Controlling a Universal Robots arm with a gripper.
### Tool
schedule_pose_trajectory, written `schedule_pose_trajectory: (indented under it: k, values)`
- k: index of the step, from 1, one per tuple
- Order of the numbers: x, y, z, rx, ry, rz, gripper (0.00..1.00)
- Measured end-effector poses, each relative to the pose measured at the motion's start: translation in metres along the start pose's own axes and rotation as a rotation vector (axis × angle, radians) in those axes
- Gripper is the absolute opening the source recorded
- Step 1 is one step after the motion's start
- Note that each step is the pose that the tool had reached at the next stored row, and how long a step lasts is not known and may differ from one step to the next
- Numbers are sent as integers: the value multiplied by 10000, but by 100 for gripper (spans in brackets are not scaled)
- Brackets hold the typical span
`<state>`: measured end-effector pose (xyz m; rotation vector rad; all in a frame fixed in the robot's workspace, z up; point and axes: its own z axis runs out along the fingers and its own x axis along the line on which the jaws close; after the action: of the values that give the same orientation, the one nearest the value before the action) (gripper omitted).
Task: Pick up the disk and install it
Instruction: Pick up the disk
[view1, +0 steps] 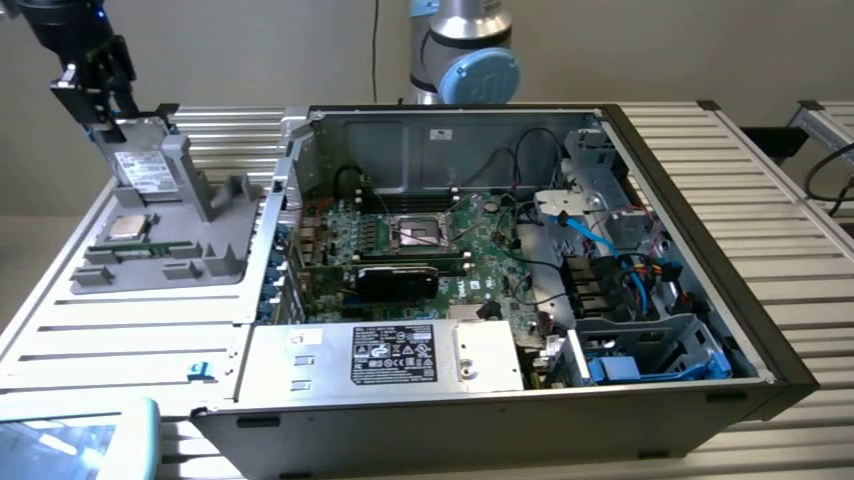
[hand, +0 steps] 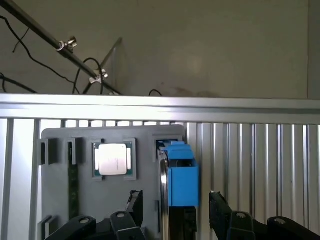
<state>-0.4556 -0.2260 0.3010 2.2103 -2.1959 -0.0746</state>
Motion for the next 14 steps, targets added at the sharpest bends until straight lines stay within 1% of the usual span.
schedule_pose_trajectory:
  k: [3, 6, 8, 9, 12, 13, 14]
  values:
    - [-7, -11, 27, 41, 46, -52, 64]
    - [-8, -35, 43, 66, 58, -100, 64]
    - [-8, -46, 49, 96, 61, -132, 64]
    - [-8, -46, 49, 133, 64, -152, 64]
    - [-18, -47, 54, 277, 72, -238, 64]
    - [-23, -48, 58, 303, 72, -259, 64]
    - [-23, -49, 65, 307, 72, -262, 64]
